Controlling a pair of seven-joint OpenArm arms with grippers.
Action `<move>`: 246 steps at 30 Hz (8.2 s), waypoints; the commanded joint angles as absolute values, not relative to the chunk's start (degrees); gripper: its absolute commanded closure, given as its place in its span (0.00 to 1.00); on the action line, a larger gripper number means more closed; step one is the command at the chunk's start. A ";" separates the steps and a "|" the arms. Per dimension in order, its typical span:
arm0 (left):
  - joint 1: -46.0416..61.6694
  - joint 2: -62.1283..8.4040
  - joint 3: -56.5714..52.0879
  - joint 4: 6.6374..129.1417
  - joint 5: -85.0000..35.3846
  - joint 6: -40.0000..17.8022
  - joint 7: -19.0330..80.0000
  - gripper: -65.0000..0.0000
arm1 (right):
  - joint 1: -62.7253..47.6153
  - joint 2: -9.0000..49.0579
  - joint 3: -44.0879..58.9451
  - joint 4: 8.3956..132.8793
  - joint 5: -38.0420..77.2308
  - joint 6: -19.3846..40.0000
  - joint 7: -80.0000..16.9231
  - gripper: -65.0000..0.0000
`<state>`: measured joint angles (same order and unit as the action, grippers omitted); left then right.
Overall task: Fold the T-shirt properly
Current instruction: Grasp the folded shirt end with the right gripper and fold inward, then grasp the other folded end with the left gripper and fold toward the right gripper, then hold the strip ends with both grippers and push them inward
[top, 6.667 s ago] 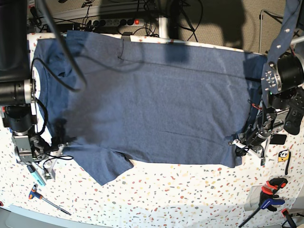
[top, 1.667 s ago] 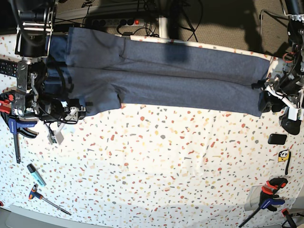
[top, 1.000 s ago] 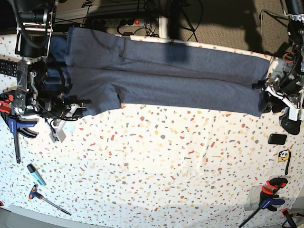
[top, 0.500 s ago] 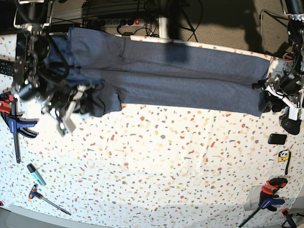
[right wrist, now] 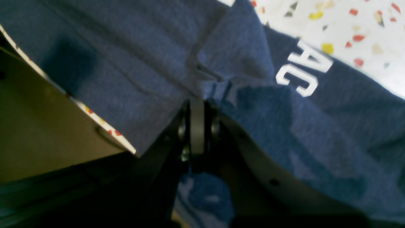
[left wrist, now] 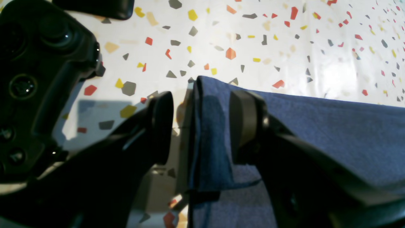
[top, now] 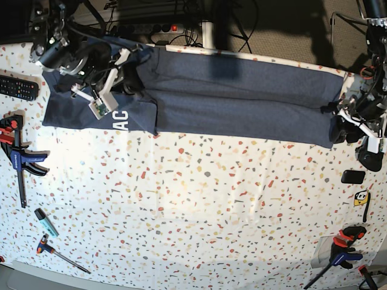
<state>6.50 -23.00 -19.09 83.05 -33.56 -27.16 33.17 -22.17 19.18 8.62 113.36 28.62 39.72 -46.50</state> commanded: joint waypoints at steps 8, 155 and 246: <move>5.72 -24.14 -19.46 84.16 -34.54 -27.42 31.70 0.57 | -23.05 19.53 6.94 114.37 29.15 40.00 -44.38 1.00; 8.29 -5.63 6.90 101.34 -40.58 -20.34 40.66 0.64 | -18.11 19.53 22.48 114.37 36.25 40.00 -46.78 0.54; 11.40 -14.13 -6.68 78.39 -27.00 -28.60 26.92 0.64 | -4.60 21.08 22.13 96.31 57.67 40.00 -64.34 1.00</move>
